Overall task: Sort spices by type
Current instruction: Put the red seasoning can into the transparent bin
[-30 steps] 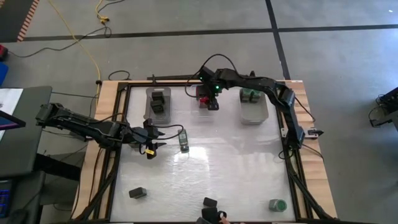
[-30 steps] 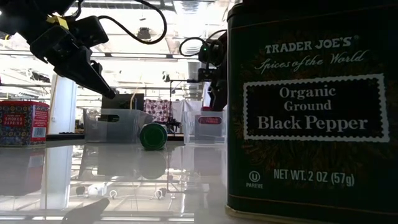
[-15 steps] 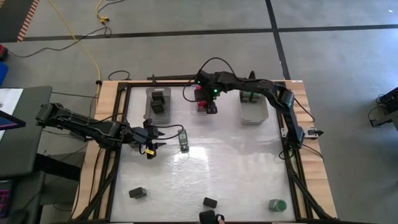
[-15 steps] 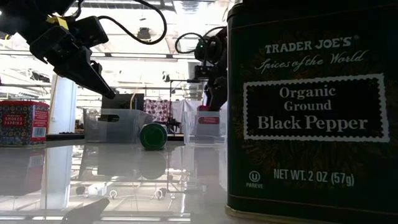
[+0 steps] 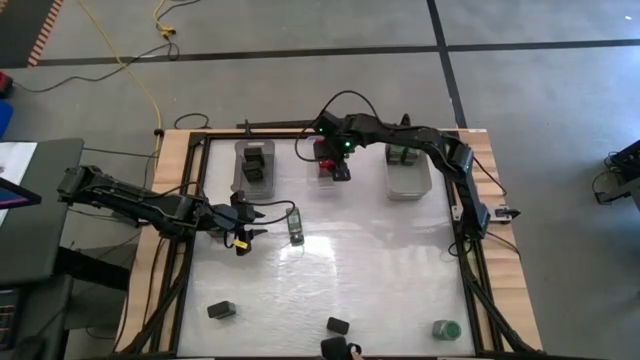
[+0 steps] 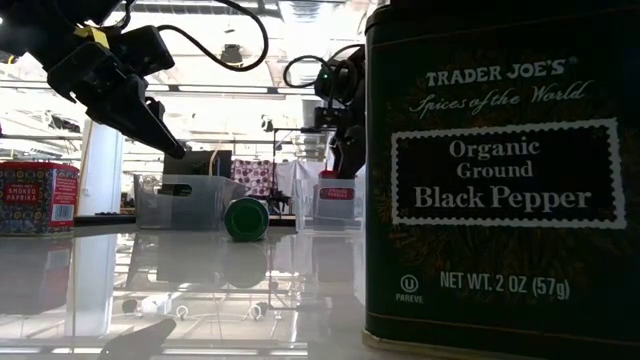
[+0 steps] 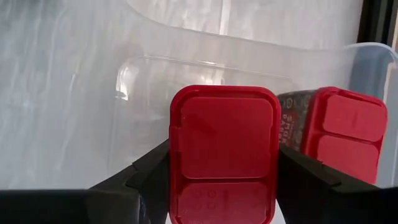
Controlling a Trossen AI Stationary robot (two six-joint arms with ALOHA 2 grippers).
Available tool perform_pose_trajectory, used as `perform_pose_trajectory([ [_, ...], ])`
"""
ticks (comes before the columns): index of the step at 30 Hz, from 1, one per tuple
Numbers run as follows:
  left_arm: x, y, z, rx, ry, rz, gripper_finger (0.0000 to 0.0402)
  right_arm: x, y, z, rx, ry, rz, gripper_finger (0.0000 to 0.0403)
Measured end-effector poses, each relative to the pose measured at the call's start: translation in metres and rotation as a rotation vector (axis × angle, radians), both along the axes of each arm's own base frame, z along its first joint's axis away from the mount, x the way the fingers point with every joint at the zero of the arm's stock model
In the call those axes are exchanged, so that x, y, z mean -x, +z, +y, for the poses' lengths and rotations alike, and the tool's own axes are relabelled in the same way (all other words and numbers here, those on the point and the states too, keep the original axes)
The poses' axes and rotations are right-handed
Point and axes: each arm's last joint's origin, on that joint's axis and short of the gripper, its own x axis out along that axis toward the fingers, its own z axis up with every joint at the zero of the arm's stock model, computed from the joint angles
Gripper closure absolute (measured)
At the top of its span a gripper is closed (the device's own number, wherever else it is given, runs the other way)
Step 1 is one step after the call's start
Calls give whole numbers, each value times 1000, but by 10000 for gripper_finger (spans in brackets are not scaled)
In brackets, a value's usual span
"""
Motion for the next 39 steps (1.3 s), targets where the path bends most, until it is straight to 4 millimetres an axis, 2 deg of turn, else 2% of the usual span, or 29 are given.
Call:
perform_pose_trajectory([
  [39, 0, 0, 0, -5, -4, 2, 198, 2, 0, -1, 15, -9, 22, 142],
])
